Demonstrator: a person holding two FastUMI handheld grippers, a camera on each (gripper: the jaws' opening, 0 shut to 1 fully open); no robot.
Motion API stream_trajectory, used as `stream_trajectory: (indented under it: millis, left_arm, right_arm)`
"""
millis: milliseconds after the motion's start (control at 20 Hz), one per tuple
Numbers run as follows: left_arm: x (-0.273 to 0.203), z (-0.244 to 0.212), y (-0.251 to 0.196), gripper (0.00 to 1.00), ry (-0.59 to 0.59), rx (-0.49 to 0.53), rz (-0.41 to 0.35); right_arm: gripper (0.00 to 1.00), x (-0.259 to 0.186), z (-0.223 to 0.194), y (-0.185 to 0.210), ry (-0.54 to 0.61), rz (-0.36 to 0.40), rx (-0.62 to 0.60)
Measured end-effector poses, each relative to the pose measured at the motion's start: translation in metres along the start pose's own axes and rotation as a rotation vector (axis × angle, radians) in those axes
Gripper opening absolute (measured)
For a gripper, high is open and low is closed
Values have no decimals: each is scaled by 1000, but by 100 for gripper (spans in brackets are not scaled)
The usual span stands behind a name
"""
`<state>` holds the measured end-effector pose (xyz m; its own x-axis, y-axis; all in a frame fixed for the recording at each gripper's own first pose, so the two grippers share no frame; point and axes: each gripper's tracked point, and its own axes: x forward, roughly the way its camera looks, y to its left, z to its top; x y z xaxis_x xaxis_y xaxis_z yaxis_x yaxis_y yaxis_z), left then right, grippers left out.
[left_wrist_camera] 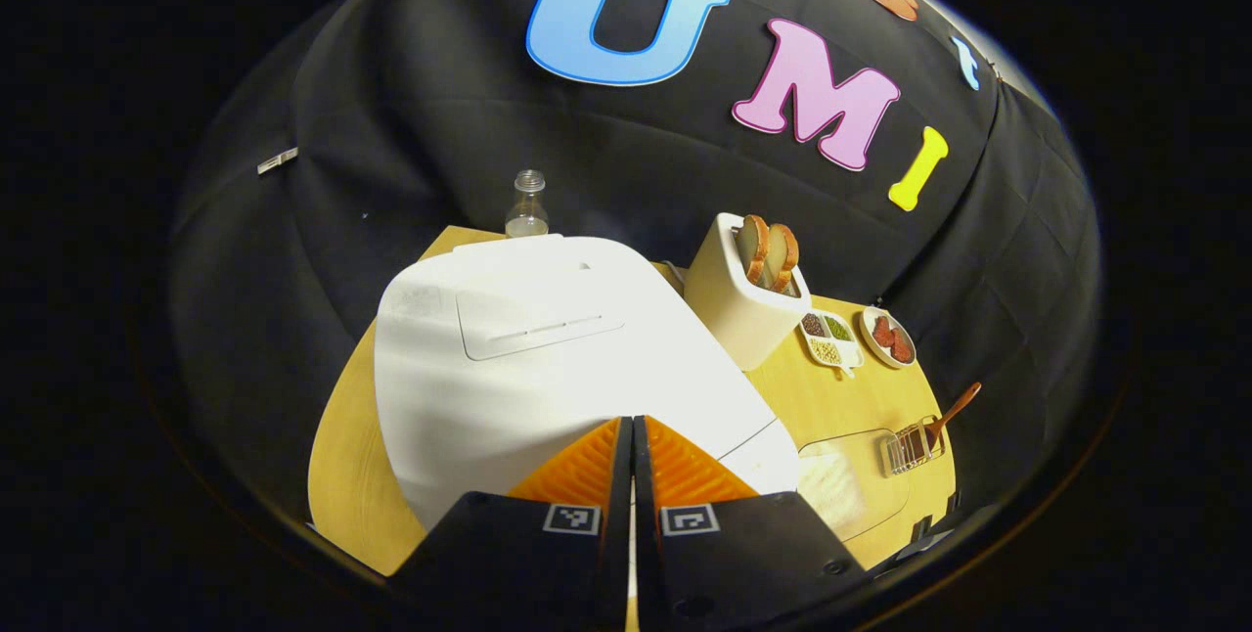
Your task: Close the left gripper, press the button to open the rice cooker; take a wooden spoon from the chopstick holder with the right hand, scoop a spoonful of rice and pour it into the rice cooker, then put the wooden spoon back into the chopstick holder.
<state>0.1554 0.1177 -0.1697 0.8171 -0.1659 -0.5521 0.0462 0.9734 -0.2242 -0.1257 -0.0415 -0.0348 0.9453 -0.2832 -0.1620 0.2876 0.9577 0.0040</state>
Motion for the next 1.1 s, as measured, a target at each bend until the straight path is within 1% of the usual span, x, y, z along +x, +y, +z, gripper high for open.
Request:
stream_trajectory:
  millis: [200, 300, 450, 550, 700, 800, 1000, 1100]
  left_arm:
    - [3, -5, 1, 9, -7, 5, -5]
    - [1, -3, 1, 9, -43, -25, 11]
    - [-21, 13, -5, 9, -158, -110, 21]
    - [-44, 34, -5, 9, -276, -123, 45]
    - [-86, 63, -8, 9, -416, -62, 130]
    - [-112, 68, -21, 8, -471, -17, 168]
    - [-159, 63, -56, 9, -546, 30, 223]
    - [-174, 50, -75, 9, -541, 19, 240]
  right_arm:
    - [98, -7, -6, 11, 21, 28, -21]
    - [98, -9, -9, 16, 23, 53, -27]
    - [98, -4, -16, 17, 31, 90, -47]
    - [98, 10, -21, 18, 40, 114, -33]
    - [98, 38, -24, 30, 59, 185, -2]
    - [98, 55, -20, 35, 49, 230, -2]
    - [98, 93, -22, 34, 57, 302, 15]
    - [98, 111, -30, 29, 75, 326, 24]
